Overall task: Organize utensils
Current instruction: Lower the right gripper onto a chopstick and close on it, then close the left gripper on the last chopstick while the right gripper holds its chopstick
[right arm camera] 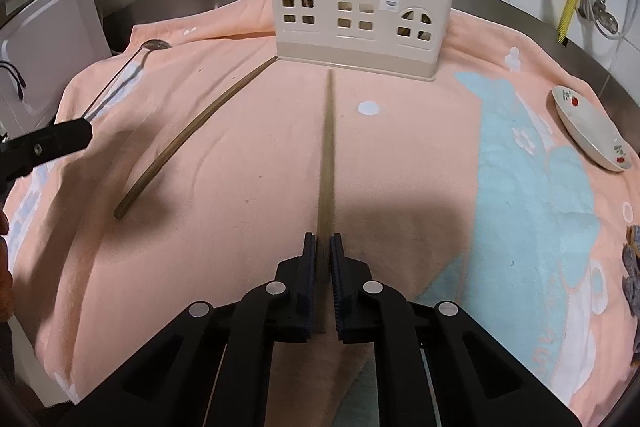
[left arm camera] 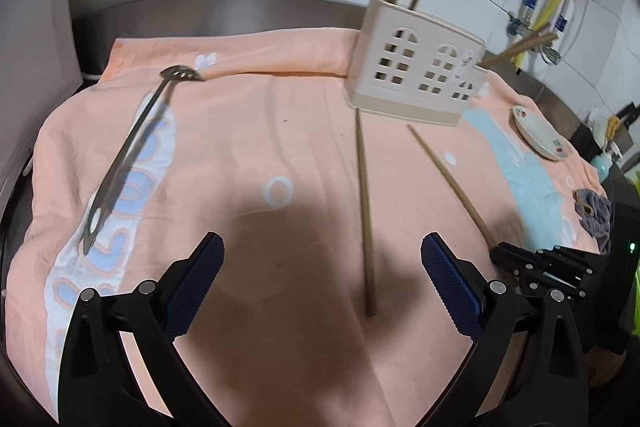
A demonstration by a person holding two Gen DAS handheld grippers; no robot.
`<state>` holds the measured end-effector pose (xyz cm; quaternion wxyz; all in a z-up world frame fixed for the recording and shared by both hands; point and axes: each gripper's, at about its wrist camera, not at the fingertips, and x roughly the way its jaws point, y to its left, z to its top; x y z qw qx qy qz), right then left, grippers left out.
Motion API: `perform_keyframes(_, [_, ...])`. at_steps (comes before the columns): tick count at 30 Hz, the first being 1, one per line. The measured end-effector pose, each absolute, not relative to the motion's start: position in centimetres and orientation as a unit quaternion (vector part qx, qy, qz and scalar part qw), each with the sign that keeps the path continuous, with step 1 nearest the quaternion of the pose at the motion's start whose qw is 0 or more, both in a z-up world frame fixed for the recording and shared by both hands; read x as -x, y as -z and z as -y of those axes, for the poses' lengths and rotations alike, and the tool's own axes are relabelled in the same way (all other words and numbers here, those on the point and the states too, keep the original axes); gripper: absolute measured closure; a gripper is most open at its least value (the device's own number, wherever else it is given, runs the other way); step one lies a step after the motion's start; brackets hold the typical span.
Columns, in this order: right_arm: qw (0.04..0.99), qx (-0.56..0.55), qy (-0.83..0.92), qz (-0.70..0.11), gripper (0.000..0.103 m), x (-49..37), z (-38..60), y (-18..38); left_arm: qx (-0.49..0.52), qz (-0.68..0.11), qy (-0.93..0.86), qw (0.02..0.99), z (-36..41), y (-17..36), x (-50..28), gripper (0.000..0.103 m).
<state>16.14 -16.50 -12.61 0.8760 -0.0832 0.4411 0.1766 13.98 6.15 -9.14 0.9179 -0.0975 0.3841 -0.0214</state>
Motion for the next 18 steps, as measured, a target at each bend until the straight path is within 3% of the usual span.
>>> perform_keyframes(5, [0.879,0.076,-0.174,-0.438,0.096,-16.0,17.4,12.3,0.072,-0.377,0.043,0.923,-4.1,9.1,-14.3,0.007])
perform_keyframes(18, [0.878,0.061,-0.18,-0.439,0.096,-16.0,18.1,12.8,0.059,-0.405,0.097,0.907,-1.9,11.0,-16.6,0.06])
